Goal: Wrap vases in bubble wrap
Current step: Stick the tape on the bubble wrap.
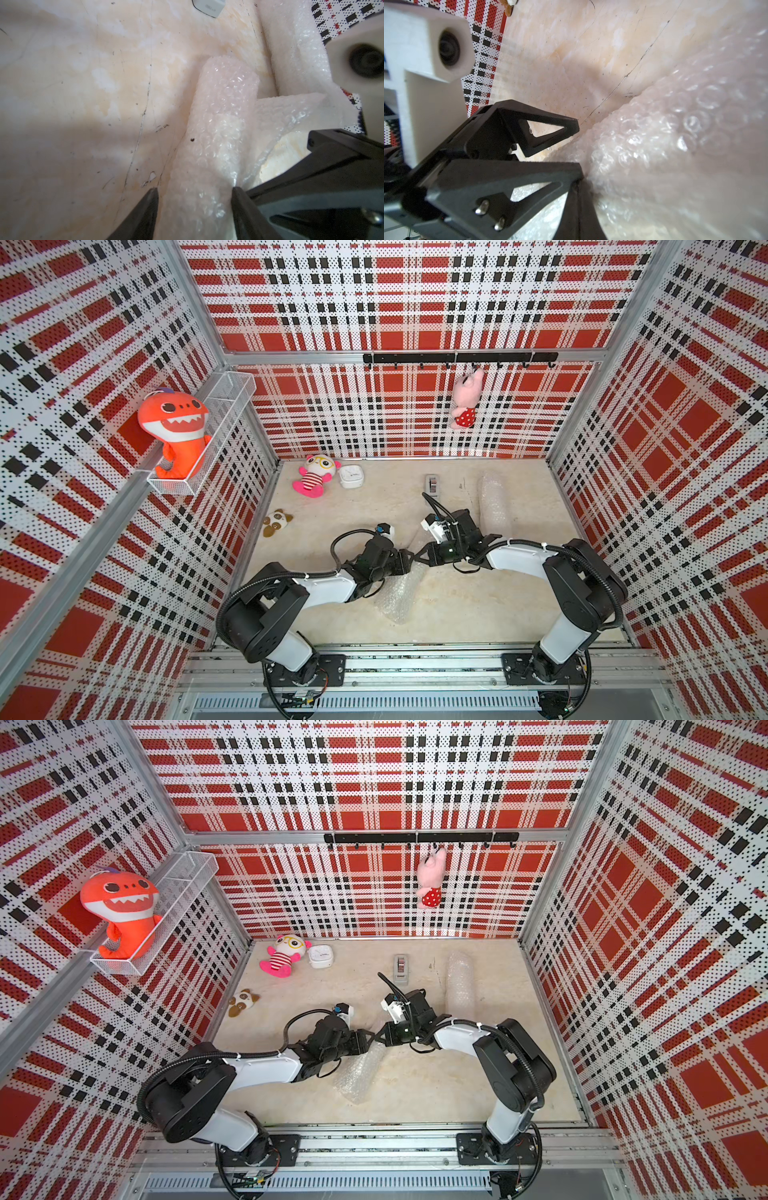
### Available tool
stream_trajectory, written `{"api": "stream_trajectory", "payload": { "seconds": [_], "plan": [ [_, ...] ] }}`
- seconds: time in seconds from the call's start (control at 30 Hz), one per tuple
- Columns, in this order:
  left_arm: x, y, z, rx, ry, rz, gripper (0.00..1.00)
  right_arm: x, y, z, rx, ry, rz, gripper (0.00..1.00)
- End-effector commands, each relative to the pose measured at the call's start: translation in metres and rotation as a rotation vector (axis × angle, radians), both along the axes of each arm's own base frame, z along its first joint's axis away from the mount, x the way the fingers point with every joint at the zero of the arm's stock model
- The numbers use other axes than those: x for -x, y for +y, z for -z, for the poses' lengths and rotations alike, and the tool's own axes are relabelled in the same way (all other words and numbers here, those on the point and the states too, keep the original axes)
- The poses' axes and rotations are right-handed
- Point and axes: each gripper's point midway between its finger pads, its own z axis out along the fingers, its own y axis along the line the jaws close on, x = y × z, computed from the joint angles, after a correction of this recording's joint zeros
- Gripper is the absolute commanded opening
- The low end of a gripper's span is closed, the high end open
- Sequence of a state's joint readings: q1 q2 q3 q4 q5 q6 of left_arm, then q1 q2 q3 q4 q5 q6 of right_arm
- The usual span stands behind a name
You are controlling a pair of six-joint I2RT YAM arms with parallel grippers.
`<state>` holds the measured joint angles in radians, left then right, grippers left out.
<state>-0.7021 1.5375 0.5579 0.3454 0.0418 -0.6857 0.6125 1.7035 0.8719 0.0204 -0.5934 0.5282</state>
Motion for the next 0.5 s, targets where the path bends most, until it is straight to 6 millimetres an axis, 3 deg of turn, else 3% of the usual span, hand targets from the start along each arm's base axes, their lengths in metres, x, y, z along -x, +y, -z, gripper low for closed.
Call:
{"api": "stream_trajectory", "payload": {
  "seconds": [0.0,0.23,0.47],
  "plan": [
    [0.002,-0.006,0.000,0.021,-0.020,0.036,0.60,0.009,-0.013,0.025,0.097,0.037,0.010,0.00],
    [-0.002,0.007,-0.023,0.090,-0.080,-0.033,0.59,0.008,-0.013,0.025,0.098,0.028,0.009,0.00],
    [0.000,-0.001,-0.007,0.096,-0.042,0.001,0.58,0.008,-0.012,0.027,0.100,0.029,0.003,0.00]
  ]
}}
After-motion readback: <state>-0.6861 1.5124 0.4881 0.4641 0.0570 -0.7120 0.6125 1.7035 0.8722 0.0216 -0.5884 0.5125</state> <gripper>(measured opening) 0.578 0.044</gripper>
